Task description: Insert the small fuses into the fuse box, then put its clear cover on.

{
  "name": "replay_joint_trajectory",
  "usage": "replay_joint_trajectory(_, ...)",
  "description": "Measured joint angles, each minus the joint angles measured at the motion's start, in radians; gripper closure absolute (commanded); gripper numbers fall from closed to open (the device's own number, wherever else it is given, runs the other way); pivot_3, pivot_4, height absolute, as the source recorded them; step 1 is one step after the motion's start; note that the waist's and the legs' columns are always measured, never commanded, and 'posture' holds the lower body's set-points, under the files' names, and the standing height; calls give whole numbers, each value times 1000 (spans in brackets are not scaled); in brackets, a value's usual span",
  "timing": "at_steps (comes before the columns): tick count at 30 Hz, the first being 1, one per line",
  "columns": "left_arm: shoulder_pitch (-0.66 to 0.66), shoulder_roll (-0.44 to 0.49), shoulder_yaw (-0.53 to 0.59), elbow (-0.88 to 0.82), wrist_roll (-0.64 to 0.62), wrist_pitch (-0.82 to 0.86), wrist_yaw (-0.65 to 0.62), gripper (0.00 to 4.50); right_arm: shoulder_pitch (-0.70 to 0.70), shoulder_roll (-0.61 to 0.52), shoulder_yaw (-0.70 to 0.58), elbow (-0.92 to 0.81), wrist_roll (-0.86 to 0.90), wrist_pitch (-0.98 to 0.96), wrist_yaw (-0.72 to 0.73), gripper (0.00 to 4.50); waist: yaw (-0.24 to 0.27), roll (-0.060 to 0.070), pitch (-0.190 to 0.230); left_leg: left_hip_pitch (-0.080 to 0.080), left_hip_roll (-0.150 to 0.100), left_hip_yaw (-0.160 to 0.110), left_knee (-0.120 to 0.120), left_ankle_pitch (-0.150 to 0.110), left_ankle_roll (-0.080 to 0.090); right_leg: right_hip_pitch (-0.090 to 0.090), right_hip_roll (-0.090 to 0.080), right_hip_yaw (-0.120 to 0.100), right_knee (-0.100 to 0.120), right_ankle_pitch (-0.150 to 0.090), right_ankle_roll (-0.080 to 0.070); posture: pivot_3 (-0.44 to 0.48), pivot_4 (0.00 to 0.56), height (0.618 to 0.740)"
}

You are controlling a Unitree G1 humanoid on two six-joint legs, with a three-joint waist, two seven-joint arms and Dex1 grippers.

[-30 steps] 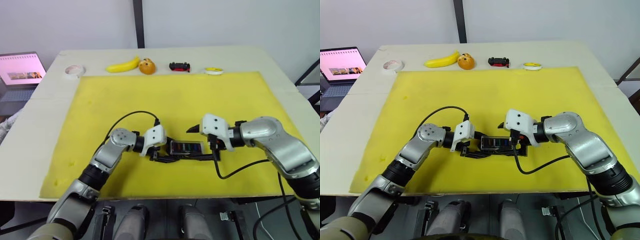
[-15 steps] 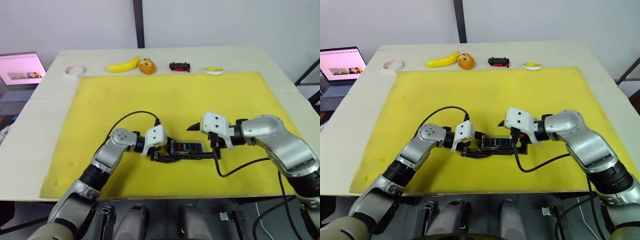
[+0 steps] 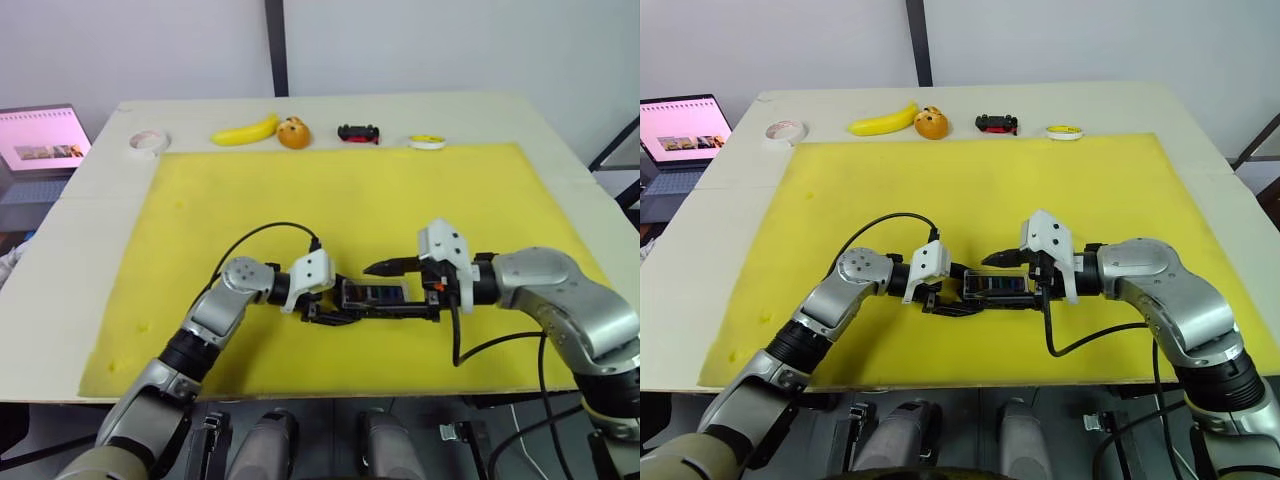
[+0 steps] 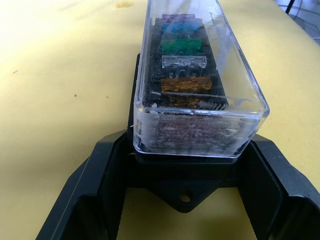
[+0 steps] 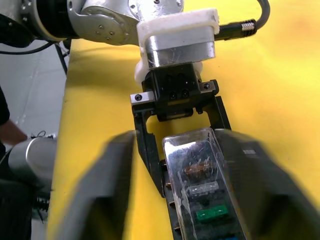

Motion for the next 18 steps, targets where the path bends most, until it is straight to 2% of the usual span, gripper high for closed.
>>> replay_joint_trajectory(2,0,0,0,0,1,0,0,1939,0,14,2,17,-8,-16,-12,4461,0,0,0,0,0,0,0,0,0,0,0,0,0,0,0,0,150,740)
replay_joint_trajectory(18,0,-2,-4,4,14,0,0,1939,-1,8,93,92,-150,-58,-44,4461,0,-1,-3,1,0,0,0,0,0,1,0,0,0,0,0,0,150,740)
